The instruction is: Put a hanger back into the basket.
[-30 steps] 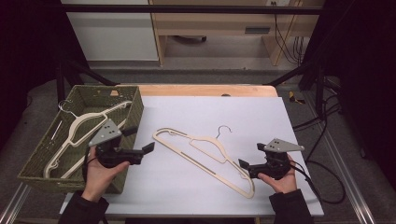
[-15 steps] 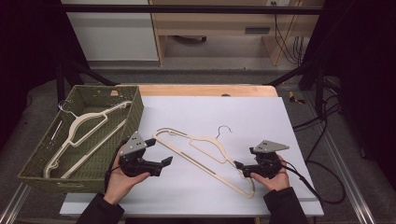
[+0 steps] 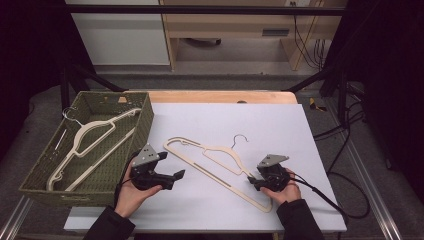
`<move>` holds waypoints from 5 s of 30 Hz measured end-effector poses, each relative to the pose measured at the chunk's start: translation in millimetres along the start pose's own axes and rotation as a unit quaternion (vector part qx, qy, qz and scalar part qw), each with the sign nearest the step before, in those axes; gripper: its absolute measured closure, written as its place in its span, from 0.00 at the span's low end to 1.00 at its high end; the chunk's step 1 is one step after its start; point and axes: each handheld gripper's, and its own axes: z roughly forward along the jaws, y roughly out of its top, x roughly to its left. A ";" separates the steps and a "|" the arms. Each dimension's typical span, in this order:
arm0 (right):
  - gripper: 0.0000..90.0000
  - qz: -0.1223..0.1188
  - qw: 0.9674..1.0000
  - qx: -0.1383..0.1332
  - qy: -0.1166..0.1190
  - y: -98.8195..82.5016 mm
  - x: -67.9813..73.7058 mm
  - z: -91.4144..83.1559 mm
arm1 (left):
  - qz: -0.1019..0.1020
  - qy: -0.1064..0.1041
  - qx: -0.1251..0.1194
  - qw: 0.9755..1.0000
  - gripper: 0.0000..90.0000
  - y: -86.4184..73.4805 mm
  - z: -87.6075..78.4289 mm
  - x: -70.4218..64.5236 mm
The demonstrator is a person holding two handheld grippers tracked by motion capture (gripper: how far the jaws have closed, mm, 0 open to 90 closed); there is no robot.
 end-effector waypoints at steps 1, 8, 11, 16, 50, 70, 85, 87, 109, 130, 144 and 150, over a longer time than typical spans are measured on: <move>0.61 -0.002 1.000 0.007 0.005 -0.5 0.7 1.8 | 0.001 0.000 0.003 1.000 0.12 -1.3 1.1 0.0; 0.74 0.029 0.999 0.021 0.022 2.2 1.4 1.6 | 0.003 -0.001 0.007 1.000 0.12 -3.3 2.3 -0.6; 0.78 0.032 0.999 0.026 0.022 3.1 -0.7 2.1 | 0.003 -0.002 0.008 1.000 0.12 -3.3 3.3 -1.5; 0.88 0.037 0.999 0.036 0.019 4.8 -2.0 1.9 | 0.004 -0.006 0.013 1.000 0.13 -3.5 7.3 -3.0; 0.89 -0.015 1.000 0.002 0.000 24.2 3.5 -51.1 | 0.053 -0.030 0.112 0.992 0.25 55.6 151.8 -1.4; 0.89 -0.039 0.999 -0.002 -0.011 28.9 11.3 -61.1 | 0.115 -0.036 0.166 0.979 0.68 50.8 199.0 -0.4; 0.89 -0.018 1.000 0.021 0.005 13.7 -3.6 -48.1 | 0.205 -0.024 0.156 0.966 0.78 60.3 165.2 -17.9; 0.89 -0.017 1.000 0.017 0.006 11.9 -7.4 -48.4 | 0.216 -0.024 0.160 0.963 0.80 58.8 161.1 -20.5; 0.58 0.015 0.992 -0.080 0.099 55.6 6.7 -9.4 | 0.225 -0.006 0.127 0.966 0.85 45.3 109.5 -47.7; 0.96 -0.036 0.977 -0.086 0.190 58.1 18.9 -37.2 | 0.112 -0.047 0.048 0.991 0.28 45.4 51.5 -42.8; 0.96 -0.075 0.963 -0.103 0.239 70.8 43.8 -50.3 | 0.087 -0.083 0.032 0.992 0.29 36.2 20.5 -39.3; 0.96 -0.094 0.961 -0.094 0.244 73.0 53.6 -49.1 | 0.100 -0.097 0.053 0.989 0.51 33.3 24.4 -44.6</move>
